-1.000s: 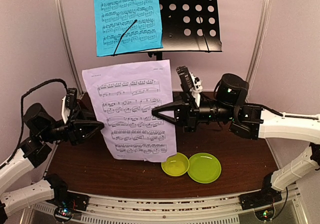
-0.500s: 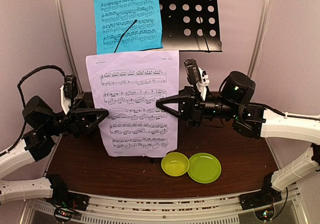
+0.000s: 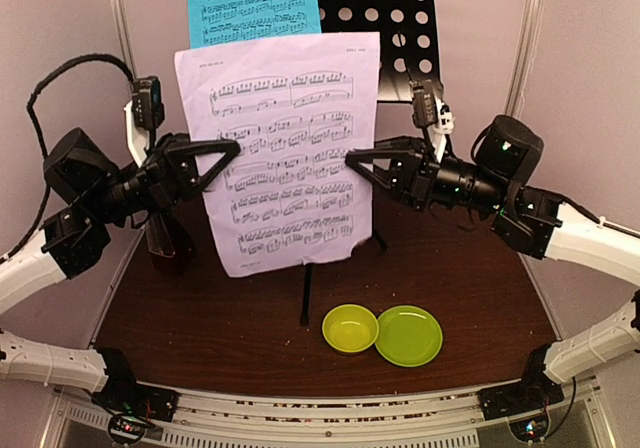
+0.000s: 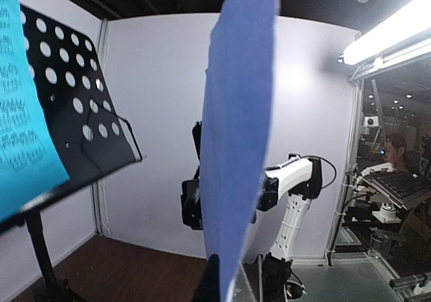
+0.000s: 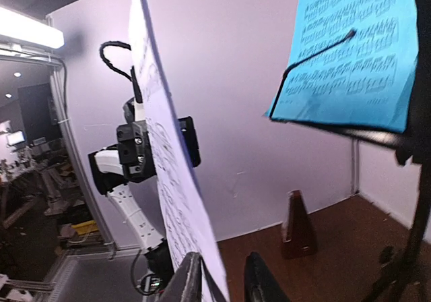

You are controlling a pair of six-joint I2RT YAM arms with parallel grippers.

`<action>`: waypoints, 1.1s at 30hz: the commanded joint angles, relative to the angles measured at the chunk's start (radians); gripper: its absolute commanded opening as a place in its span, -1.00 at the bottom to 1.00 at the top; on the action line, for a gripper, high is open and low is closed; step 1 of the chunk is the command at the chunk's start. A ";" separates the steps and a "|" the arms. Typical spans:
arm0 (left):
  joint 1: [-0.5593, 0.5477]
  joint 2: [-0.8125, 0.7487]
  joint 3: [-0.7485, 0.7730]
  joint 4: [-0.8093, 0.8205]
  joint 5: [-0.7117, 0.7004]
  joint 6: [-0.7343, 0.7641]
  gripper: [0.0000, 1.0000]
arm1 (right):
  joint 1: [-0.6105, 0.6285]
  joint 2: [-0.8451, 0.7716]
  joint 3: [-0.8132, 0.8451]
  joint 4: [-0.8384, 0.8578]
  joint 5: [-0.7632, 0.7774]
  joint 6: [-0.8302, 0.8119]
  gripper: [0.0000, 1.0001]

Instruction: Set up the instrument practice props

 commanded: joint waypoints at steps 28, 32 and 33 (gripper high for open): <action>0.054 0.676 1.310 -0.674 -0.451 0.205 -1.00 | -0.064 0.104 0.594 -0.531 0.943 -0.307 0.45; 0.056 0.685 1.321 -0.658 -0.502 0.252 -1.00 | -0.064 0.150 0.645 -0.556 0.966 -0.294 0.44; 0.057 0.685 1.320 -0.654 -0.514 0.262 -1.00 | -0.065 0.157 0.650 -0.554 0.970 -0.292 0.43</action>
